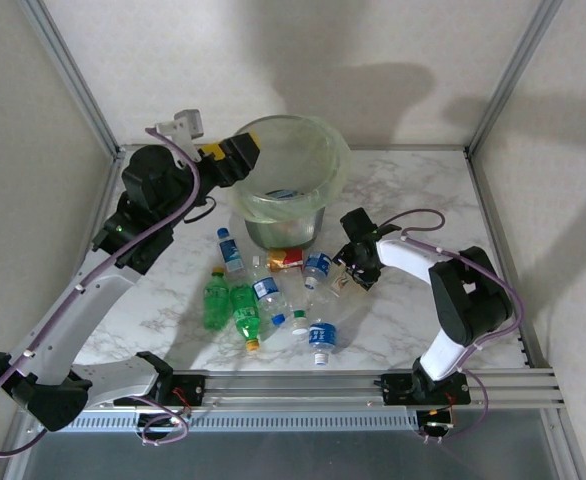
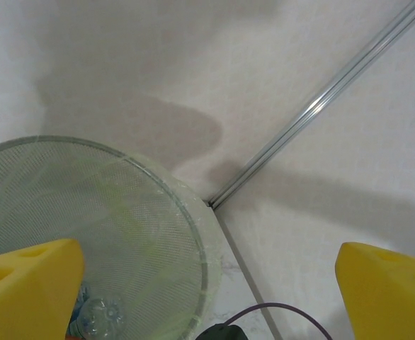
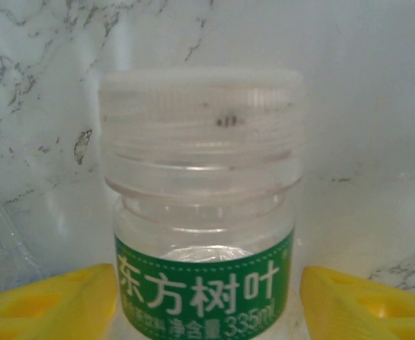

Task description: Put the plastic bottles in the bin

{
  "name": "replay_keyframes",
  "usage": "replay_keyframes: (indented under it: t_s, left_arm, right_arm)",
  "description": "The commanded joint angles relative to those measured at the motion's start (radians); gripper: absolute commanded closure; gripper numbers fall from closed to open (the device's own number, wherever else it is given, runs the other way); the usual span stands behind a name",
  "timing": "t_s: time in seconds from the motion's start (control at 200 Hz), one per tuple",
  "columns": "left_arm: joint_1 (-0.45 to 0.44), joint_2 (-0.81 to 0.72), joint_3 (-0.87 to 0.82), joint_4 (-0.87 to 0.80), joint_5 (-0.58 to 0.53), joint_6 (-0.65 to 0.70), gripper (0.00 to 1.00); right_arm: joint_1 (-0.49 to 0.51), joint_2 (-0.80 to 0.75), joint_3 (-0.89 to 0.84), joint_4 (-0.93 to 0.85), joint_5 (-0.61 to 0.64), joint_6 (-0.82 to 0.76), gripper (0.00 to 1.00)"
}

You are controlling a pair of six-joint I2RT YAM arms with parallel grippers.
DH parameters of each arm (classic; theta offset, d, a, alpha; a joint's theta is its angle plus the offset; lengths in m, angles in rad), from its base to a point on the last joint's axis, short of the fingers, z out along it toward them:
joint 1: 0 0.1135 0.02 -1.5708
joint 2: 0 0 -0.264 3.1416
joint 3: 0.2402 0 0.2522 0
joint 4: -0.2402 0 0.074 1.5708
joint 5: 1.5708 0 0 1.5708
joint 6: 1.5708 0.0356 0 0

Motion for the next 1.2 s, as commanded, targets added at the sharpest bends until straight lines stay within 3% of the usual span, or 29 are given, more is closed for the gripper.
replay_keyframes:
  t_s: [0.0, 0.165, 0.396, 0.711, 1.036, 1.192]
  left_arm:
    - [0.004, -0.024, -0.013, 0.018, -0.006, -0.014, 0.08]
    - [0.004, -0.021, -0.013, 0.013, -0.005, -0.016, 0.08]
    - [0.004, -0.014, -0.014, 0.021, 0.004, -0.025, 0.08]
    - [0.004, 0.010, 0.006, 0.022, 0.040, -0.022, 0.04]
    - [-0.008, 0.091, 0.093, 0.026, 0.224, -0.002, 0.00]
    - [-0.099, 0.163, 0.164, -0.026, 0.299, 0.070, 0.00]
  right_arm:
    - [-0.010, 0.015, -0.012, -0.007, 0.015, -0.001, 0.37]
    - [-0.012, -0.009, -0.012, -0.022, 0.034, -0.007, 0.45]
    - [-0.012, -0.077, 0.000, -0.068, 0.081, -0.014, 0.48]
    - [-0.016, -0.323, 0.039, -0.150, 0.172, -0.045, 0.49]
    - [-0.016, -0.516, 0.344, -0.255, 0.307, -0.168, 0.50]
    - [-0.016, -0.520, 0.482, -0.222, 0.280, -0.234, 0.50]
